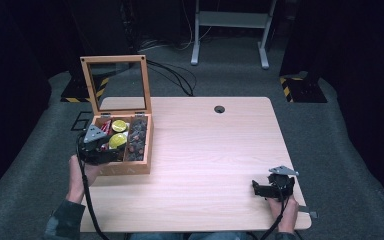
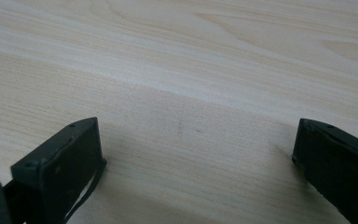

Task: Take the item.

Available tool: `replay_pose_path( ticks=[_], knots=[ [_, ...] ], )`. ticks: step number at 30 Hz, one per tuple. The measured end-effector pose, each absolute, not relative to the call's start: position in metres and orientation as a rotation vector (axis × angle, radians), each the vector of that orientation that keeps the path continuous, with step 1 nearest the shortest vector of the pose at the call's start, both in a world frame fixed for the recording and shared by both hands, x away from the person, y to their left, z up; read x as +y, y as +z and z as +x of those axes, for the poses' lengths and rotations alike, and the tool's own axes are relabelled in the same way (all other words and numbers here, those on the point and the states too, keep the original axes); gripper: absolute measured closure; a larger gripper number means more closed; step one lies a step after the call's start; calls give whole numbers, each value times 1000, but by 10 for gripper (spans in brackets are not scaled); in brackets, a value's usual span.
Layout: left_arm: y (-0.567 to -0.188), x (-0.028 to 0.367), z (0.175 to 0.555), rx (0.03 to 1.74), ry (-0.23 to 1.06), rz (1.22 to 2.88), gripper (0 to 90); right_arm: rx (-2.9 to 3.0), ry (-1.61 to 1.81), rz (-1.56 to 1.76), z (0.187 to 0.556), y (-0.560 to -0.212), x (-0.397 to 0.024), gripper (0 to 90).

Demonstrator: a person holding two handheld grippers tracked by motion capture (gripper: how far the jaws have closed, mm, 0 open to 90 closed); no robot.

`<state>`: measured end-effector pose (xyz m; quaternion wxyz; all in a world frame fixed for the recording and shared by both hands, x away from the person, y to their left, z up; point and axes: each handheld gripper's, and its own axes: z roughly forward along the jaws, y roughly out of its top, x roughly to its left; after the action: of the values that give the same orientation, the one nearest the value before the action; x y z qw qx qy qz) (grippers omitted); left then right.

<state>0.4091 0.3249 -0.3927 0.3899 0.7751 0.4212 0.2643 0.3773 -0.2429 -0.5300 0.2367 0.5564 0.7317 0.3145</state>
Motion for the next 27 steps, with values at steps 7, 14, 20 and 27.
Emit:
replay_pose_path(
  ticks=[7, 14, 20, 27],
  knots=[
    [-389, 315, 408, 1038, 667, 1972, 379, 2006, 862, 1525, 377, -530, -243, 6],
    [-386, 307, 408, 1008, 667, 1979, 378, 2006, 863, 1526, 377, -530, -243, 6],
    [-386, 299, 409, 985, 660, 1990, 378, 2007, 863, 1525, 377, -530, -243, 6],
    [-386, 289, 411, 962, 651, 2002, 379, 2006, 863, 1526, 377, -530, -243, 7]
  ],
)
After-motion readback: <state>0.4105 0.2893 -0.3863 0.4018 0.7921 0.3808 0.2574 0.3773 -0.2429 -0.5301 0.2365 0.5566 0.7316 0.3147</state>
